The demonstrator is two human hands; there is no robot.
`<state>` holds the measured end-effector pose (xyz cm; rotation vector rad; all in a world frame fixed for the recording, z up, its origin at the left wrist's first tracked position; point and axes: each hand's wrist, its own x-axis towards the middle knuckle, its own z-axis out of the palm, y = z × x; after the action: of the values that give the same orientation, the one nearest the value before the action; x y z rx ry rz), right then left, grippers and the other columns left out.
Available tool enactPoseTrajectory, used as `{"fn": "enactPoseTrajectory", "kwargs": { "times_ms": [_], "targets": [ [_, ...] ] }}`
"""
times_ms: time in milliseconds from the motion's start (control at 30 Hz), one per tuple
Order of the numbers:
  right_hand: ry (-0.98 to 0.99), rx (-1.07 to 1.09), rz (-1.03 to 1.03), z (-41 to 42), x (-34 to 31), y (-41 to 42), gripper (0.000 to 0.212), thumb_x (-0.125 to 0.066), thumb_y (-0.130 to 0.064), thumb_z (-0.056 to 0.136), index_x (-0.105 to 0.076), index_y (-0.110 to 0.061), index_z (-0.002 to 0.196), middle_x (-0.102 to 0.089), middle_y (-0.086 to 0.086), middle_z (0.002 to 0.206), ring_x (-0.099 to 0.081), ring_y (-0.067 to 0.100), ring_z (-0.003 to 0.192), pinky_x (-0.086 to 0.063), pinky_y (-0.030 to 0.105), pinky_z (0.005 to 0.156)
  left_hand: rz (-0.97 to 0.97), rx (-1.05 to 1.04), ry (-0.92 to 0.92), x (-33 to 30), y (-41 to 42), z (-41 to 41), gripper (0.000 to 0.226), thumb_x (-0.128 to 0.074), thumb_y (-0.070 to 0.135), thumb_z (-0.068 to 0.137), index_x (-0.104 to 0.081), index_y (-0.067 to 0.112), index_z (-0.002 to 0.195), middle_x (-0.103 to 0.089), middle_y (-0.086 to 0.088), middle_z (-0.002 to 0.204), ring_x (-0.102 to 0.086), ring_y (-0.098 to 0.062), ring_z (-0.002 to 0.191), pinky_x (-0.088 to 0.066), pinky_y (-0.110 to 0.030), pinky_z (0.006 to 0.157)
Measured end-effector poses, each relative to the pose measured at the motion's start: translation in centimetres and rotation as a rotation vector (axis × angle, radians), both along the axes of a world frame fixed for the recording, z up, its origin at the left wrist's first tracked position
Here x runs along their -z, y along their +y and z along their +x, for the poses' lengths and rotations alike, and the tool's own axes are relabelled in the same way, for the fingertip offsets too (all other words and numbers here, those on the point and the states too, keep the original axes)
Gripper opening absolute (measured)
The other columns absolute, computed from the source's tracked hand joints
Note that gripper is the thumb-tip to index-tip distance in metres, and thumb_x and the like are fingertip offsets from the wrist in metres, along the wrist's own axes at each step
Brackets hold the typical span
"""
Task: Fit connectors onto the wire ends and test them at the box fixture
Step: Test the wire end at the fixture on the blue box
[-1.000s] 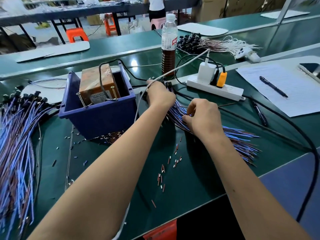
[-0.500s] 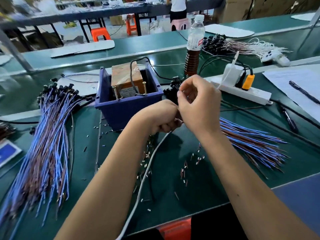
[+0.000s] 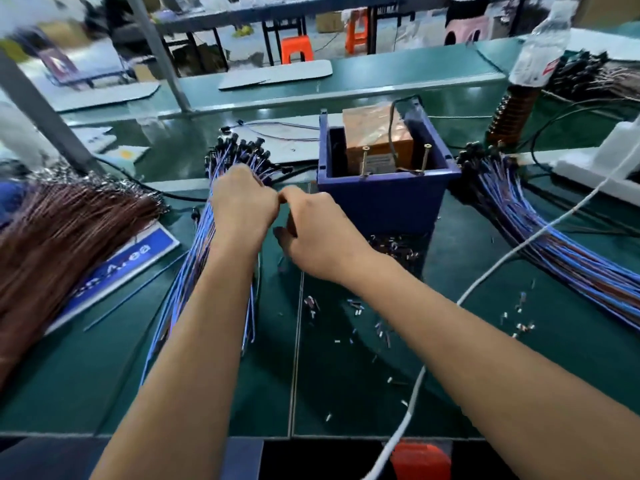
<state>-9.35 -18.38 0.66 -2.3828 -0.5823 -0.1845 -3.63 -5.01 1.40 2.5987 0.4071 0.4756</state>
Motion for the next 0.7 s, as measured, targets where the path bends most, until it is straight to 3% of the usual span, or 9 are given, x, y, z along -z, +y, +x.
{"fn": "enactPoseTrajectory", "kwargs": {
  "times_ms": [67, 133, 200, 300, 433, 700],
  "targets": [
    [0.117, 0.028, 0.093, 0.9, 0.8, 1.5, 0.033, -0.065, -0.015, 0.093, -0.053, -0.011, 0.123, -0.068, 0.015, 0.098, -0.064, 0.038, 0.090, -0.056, 0.048, 0.079, 0.159, -0.045, -0.072, 0.8, 0.9, 1.4, 0.021, -0.063, 0.015, 0.088, -0.066, 0.006, 0.107, -0.068, -0.021, 0.109, -0.058, -0.039, 0.108, -0.042, -0.040, 0.093],
    [0.239, 0.047, 0.142, 1.7, 1.8, 2.6, 0.040, -0.065, -0.018, 0.094, -0.051, -0.013, 0.131, -0.068, 0.014, 0.101, -0.064, 0.036, 0.095, -0.055, 0.042, 0.083, 0.328, -0.061, 0.057, 1.7, 1.7, 2.5, 0.029, -0.068, 0.026, 0.089, -0.064, 0.010, 0.113, -0.065, -0.020, 0.117, -0.053, -0.038, 0.118, -0.036, -0.042, 0.099],
    [0.293, 0.075, 0.125, 2.1, 3.1, 3.0, 0.045, -0.067, -0.022, 0.095, -0.052, -0.015, 0.137, -0.068, 0.014, 0.109, -0.065, 0.034, 0.102, -0.051, 0.033, 0.084, 0.416, -0.066, 0.147, 2.6, 2.1, 3.0, 0.028, -0.065, 0.021, 0.089, -0.062, 0.008, 0.114, -0.065, -0.022, 0.118, -0.051, -0.038, 0.120, -0.035, -0.042, 0.101],
    [0.246, 0.119, 0.124, 2.2, 4.2, 3.0, 0.040, -0.067, -0.023, 0.095, -0.059, -0.016, 0.133, -0.070, 0.013, 0.114, -0.065, 0.032, 0.105, -0.052, 0.034, 0.089, 0.387, -0.065, 0.065, 3.4, 2.4, 3.3, 0.012, -0.058, 0.005, 0.085, -0.056, 0.007, 0.097, -0.065, -0.026, 0.110, -0.054, -0.041, 0.112, -0.038, -0.043, 0.098],
    [0.244, 0.142, 0.165, 2.3, 4.7, 3.0, 0.033, -0.067, -0.023, 0.095, -0.063, -0.018, 0.127, -0.072, 0.012, 0.109, -0.065, 0.031, 0.104, -0.053, 0.038, 0.092, 0.252, -0.145, 0.023, 4.0, 2.4, 3.3, 0.028, -0.062, 0.006, 0.088, -0.056, 0.002, 0.115, -0.057, -0.027, 0.123, -0.051, -0.041, 0.119, -0.043, -0.041, 0.098],
    [0.269, 0.154, 0.116, 2.9, 4.6, 3.4, 0.034, -0.065, -0.026, 0.097, -0.061, -0.019, 0.131, -0.070, 0.010, 0.117, -0.064, 0.031, 0.110, -0.045, 0.028, 0.084, 0.124, -0.139, -0.086, 3.7, 2.9, 3.3, 0.019, -0.061, 0.013, 0.096, -0.067, 0.004, 0.112, -0.062, -0.021, 0.121, -0.054, -0.037, 0.120, -0.040, -0.038, 0.101]
  ]
}}
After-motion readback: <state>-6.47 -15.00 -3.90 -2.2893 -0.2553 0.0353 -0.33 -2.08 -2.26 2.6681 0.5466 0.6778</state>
